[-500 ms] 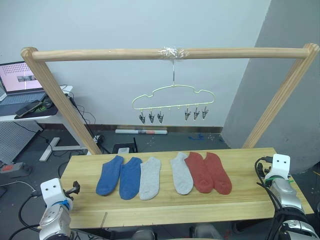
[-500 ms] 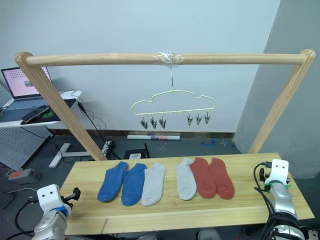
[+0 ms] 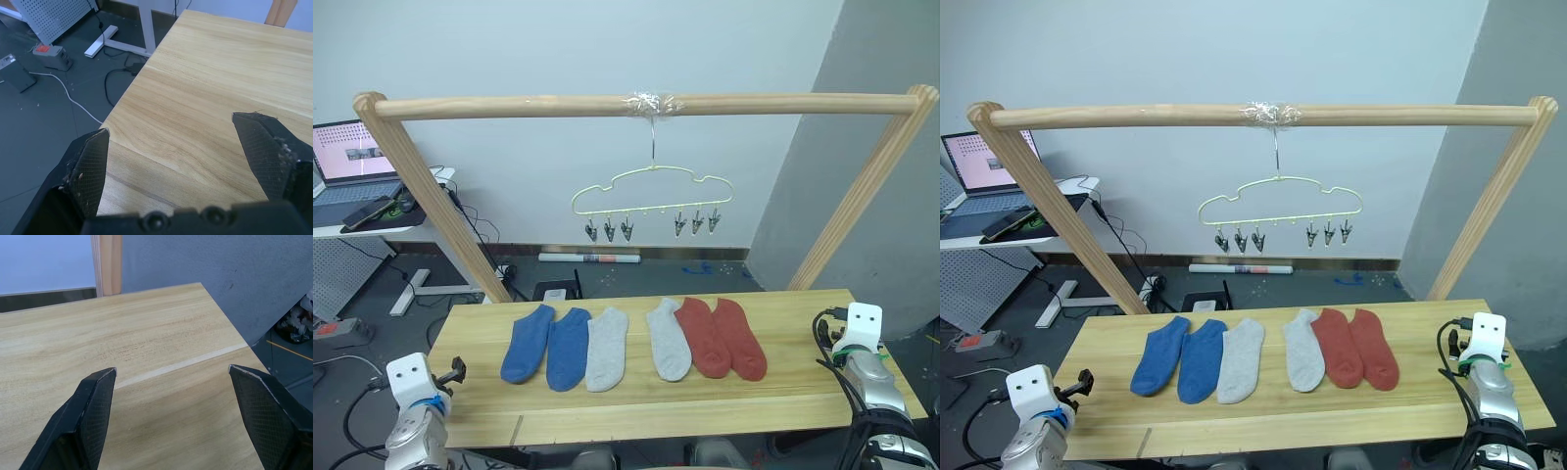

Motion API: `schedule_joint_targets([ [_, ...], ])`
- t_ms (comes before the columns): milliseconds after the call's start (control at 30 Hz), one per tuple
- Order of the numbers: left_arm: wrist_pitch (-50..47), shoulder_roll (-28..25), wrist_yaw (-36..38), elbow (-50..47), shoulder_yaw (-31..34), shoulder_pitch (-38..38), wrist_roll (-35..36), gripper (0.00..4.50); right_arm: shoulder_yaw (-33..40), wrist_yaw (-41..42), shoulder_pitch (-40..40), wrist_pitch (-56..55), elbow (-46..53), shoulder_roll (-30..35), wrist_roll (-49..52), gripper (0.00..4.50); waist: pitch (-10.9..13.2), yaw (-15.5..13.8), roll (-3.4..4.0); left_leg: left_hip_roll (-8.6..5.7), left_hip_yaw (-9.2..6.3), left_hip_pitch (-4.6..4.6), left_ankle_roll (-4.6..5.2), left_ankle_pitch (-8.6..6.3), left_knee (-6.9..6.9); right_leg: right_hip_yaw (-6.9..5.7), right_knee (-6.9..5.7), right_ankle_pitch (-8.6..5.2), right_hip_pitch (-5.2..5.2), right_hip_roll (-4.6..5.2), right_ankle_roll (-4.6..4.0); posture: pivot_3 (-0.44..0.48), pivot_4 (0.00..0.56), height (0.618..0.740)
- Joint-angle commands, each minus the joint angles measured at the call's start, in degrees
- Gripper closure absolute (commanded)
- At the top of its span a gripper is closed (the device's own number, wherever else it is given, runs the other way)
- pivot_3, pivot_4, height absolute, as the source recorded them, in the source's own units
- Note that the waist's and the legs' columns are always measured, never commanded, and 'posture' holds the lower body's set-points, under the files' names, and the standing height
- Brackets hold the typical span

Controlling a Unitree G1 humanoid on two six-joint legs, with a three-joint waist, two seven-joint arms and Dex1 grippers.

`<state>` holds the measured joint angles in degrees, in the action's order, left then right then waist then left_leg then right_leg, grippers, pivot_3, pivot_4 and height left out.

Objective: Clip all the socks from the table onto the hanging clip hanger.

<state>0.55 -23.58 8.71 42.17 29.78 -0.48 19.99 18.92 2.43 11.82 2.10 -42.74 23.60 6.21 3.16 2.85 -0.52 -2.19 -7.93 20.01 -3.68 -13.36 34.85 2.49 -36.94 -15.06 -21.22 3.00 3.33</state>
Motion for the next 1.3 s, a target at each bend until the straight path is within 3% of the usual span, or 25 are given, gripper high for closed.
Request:
schedule_joint_targets([
  [33,0.4,-1.6,0.9,-2.9,1.8,0.0,1.1,0.05,-0.2,-0.2,-0.2,0.3,3.2,-0.4,0.3,0.68,0.0,0.0,-0.01,0.0,0.0,0.0,0.0,0.0,0.0,0.0,0.0,0.0,-0.01,0.0,0.0,0.009,0.0,0.74],
  [367,-0.1,-2.5,4.0,-8.8,0.4,2.1,0.0,0.05,-1.3,0.6,-3.2,1.7,9.6,-1.8,-0.5,0.68,0.0,-0.1,-0.05,0.0,0.02,0.05,0.0,-0.01,-0.01,0.0,0.0,-0.01,-0.07,0.03,-0.01,-0.002,0.0,0.74],
  [533,-5.8,-0.8,9.5,-28.0,-2.3,8.2,3.2,0.05,-4.1,5.1,-8.5,9.9,26.8,-3.2,1.8,0.68,0.1,-0.1,-0.05,0.03,-0.01,0.28,-0.02,-0.03,-0.02,0.0,0.0,-0.03,-0.26,0.04,-0.01,-0.012,0.0,0.74],
  [700,-13.5,-0.4,11.6,-49.2,-7.1,13.5,5.5,0.05,-8.6,15.9,-10.7,19.1,44.0,-0.7,6.8,0.68,0.2,-0.1,0.05,0.05,0.02,0.54,-0.02,-0.03,0.0,0.01,-0.02,-0.03,-0.5,0.05,-0.01,-0.011,0.009,0.74],
  [833,-17.9,-0.1,11.8,-59.8,-10.9,11.8,7.3,0.05,-10.3,25.1,-9.5,23.6,53.4,1.8,13.7,0.68,0.7,-0.6,-0.12,0.05,0.0,0.7,-0.01,-0.02,0.02,-0.06,-0.01,-0.03,-0.6,0.05,-0.01,-0.01,0.019,0.74],
  [933,-20.2,1.0,11.0,-62.3,-13.8,7.6,7.7,0.61,-13.3,31.5,-8.1,27.4,58.9,3.6,18.4,0.68,1.1,-1.0,-0.16,0.09,-0.02,0.76,-0.01,-0.02,0.02,-0.13,-0.01,-0.03,-0.67,0.02,-0.01,-0.016,0.028,0.74],
  [1067,-21.7,2.6,9.8,-62.7,-18.5,2.3,5.1,1.84,-16.6,35.8,-5.5,28.4,62.6,5.1,20.0,0.68,1.4,-1.0,-0.34,0.05,0.03,0.83,-0.01,-0.02,0.02,-0.11,0.02,-0.02,-0.72,0.02,0.02,-0.029,0.045,0.74],
  [1167,-20.6,3.5,10.4,-61.4,-22.7,-1.5,2.4,1.84,-17.3,37.8,-3.5,29.4,64.8,4.6,23.1,0.68,1.8,-1.0,-0.56,0.04,0.06,0.9,-0.01,-0.02,0.02,-0.08,0.03,-0.02,-0.78,0.02,0.11,-0.042,0.054,0.74],
  [1300,-19.0,6.4,8.3,-58.1,-23.7,-5.7,0.4,1.84,-18.6,39.8,-0.1,29.9,67.4,4.2,25.7,0.68,2.5,-0.9,-0.62,0.04,0.06,0.91,-0.01,-0.03,0.02,-0.08,0.02,0.12,-0.8,0.02,0.36,-0.07,0.069,0.74],
])
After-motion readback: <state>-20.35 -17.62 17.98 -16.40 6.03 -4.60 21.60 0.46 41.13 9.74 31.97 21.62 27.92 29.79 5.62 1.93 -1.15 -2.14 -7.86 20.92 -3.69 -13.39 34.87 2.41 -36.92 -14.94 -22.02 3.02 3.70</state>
